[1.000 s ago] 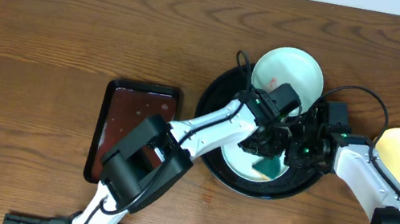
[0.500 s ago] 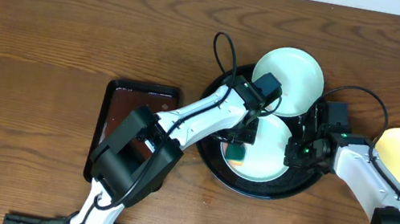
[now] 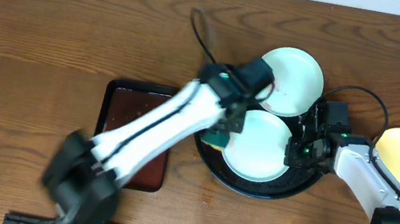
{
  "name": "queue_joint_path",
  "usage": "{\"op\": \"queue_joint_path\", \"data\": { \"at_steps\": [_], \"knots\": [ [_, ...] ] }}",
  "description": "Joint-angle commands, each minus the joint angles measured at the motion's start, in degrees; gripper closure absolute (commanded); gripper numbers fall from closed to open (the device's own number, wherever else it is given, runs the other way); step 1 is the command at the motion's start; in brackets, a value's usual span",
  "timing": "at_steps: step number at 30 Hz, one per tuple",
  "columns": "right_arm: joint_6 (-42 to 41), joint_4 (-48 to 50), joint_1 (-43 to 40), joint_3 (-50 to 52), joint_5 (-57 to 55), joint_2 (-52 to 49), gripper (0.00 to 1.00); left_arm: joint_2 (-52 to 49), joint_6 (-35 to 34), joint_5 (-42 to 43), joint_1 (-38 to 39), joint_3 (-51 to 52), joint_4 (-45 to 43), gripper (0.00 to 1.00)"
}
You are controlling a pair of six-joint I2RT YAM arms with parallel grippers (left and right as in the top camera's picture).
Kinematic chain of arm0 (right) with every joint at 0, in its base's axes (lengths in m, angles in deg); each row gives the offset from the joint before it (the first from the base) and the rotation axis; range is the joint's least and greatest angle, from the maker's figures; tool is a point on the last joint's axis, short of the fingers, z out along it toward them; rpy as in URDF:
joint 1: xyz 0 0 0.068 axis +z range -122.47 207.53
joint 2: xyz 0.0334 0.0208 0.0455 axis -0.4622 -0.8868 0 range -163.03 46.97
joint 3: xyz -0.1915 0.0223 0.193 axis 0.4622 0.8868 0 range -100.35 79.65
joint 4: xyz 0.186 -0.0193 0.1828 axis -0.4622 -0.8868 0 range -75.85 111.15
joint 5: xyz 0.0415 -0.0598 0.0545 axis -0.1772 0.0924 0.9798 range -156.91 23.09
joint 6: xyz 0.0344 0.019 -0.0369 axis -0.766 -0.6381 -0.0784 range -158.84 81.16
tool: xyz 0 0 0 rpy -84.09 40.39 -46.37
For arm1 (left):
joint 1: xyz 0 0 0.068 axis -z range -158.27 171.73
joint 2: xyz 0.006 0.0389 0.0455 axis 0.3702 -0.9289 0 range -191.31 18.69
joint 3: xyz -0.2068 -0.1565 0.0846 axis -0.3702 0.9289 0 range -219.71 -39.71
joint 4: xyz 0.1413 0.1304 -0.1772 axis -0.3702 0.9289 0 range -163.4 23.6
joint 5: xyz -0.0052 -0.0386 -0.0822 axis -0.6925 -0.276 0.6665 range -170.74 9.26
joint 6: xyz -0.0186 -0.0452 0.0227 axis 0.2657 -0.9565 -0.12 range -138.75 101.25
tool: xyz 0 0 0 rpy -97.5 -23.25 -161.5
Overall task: Clean dirty plates on tray and stack at the side
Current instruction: 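Return the sponge to the small dark tray with the left gripper, then lift the green plate by its rim with the right gripper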
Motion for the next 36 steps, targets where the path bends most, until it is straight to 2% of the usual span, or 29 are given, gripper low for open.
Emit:
{"op": "queue_joint_path", "data": {
  "at_steps": [1,8,13,21,25,30,36],
  "knots": [
    [1.5,-1.8,0.1,-0.5,-3.1,-0.2,0.99,8.5,-0.4,-6.2,-1.2,-0.2,3.3,0.93],
    [2.1,-5.6,0.1,-1.9,-3.4,7.1,0.99,17.7,-0.4,-12.9,-9.6,1.2,13.2,0.93],
    [2.2,-7.5,2.4,-2.4,-8.6,16.4,0.99,19.1,-0.4,-12.5,-18.8,5.9,13.6,0.93],
    [2.9,-9.0,12.9,-3.9,-31.7,29.4,0.99,19.1,7.0,-0.7,-29.4,18.4,4.9,0.93],
    [5.0,-8.1,18.4,-4.6,-40.9,33.1,0.99,19.1,9.8,6.2,-32.0,21.9,2.3,0.93],
    [14.1,-5.6,25.4,-4.7,-46.0,34.7,0.99,19.1,10.8,6.1,-32.1,22.5,1.2,0.93],
    [17.3,-4.5,34.4,-4.7,-59.9,34.5,0.99,19.1,10.8,6.1,-32.1,22.5,0.8,0.93]
  ]
}}
